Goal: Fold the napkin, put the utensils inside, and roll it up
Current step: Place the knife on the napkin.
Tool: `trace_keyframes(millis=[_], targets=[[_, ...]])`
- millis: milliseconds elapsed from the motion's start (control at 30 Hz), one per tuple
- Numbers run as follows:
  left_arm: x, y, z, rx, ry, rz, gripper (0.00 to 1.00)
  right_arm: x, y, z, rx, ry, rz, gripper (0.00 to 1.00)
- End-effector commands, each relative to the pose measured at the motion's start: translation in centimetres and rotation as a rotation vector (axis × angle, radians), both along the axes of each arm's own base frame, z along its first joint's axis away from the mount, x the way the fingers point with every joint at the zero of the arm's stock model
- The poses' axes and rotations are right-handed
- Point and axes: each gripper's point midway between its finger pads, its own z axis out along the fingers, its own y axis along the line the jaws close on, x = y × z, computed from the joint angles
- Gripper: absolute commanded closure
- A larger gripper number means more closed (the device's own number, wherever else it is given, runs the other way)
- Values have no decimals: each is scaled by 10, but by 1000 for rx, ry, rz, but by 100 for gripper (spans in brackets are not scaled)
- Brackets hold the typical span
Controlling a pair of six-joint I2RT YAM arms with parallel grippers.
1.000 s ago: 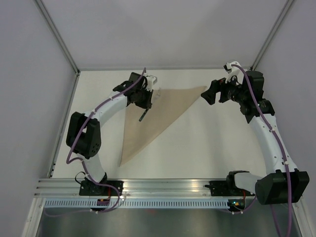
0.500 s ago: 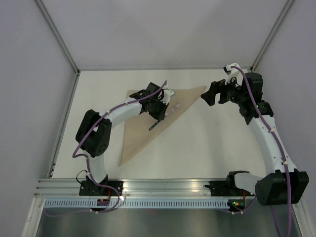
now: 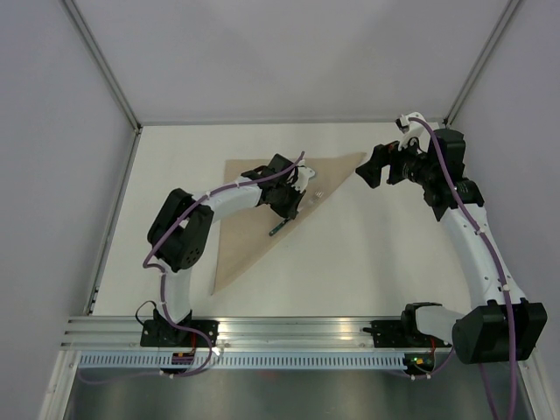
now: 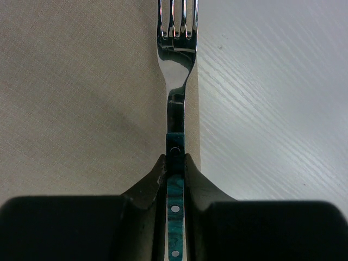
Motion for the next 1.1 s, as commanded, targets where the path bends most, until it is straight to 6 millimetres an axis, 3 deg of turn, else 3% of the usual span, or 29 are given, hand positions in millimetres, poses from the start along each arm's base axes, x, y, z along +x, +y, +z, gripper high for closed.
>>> trace_keyframes(millis=[0, 867, 1067], targets=[[10, -6, -1, -16, -26, 21, 98, 5, 0, 3, 3, -25, -8, 2], [9, -8, -17, -10, 11, 42, 97, 3, 0, 0, 6, -12, -3, 2], [10, -8, -14, -12, 6, 50, 84, 3, 0, 0, 8, -10, -2, 2]])
